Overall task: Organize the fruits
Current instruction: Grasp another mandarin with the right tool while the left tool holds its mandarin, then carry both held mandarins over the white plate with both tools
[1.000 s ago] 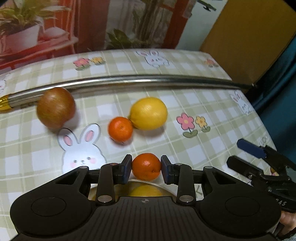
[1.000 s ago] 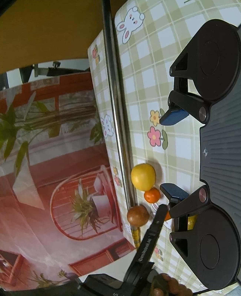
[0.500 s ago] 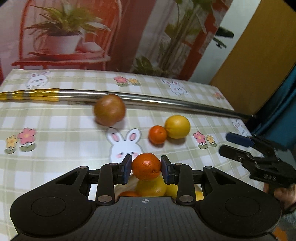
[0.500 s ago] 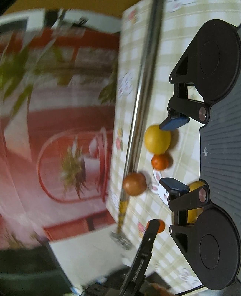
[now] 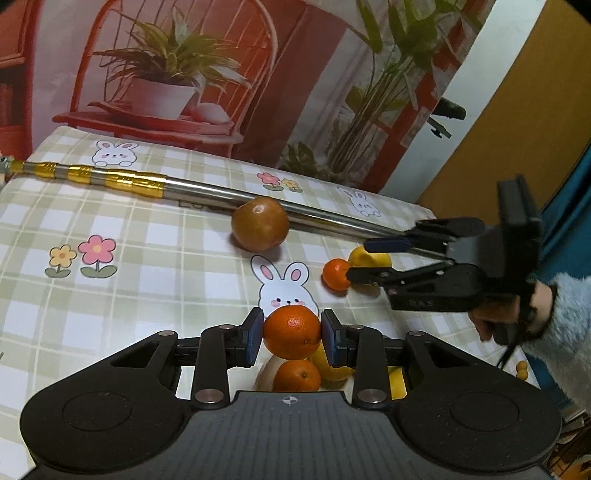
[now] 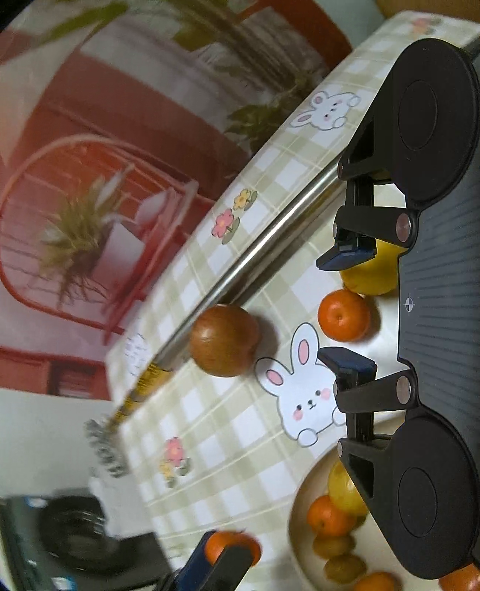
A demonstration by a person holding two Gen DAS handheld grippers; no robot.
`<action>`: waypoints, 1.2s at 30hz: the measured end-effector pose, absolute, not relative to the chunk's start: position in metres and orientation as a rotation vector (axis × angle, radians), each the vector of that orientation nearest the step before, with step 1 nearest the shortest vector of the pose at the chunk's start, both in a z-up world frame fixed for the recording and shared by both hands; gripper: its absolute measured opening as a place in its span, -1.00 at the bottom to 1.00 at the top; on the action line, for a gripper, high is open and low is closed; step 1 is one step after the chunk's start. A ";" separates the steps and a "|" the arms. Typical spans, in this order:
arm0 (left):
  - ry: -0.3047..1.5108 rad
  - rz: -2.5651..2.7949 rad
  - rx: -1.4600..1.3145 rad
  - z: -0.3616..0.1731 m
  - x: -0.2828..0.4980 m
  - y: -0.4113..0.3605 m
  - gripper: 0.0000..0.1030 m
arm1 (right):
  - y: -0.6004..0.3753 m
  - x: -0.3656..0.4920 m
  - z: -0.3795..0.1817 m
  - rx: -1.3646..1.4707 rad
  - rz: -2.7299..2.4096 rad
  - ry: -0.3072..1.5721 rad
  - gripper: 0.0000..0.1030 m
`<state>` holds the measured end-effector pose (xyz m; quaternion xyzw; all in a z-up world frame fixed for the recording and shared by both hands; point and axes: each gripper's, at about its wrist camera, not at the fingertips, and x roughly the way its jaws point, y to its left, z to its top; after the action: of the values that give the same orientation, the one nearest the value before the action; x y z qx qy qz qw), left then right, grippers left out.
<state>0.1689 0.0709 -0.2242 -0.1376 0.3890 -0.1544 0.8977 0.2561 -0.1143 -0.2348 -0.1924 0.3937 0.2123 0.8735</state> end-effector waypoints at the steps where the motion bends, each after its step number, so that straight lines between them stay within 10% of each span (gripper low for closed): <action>1: 0.805 -0.319 -0.287 -0.226 0.168 0.073 -0.31 | -0.110 0.259 -0.238 -0.430 0.455 0.835 -0.20; 16: 0.809 -0.332 -0.289 -0.236 0.163 0.074 -0.31 | -0.083 0.281 -0.263 -0.633 0.505 0.961 -0.33; 36: 0.848 -0.411 -0.169 -0.235 0.127 0.040 -0.31 | -0.129 0.155 -0.216 -0.020 0.490 0.718 -0.34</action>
<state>0.1267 0.0397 -0.2353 -0.0813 0.4082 -0.1979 0.8875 0.1550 -0.1295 -0.2163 -0.0097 0.3477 0.2374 0.9070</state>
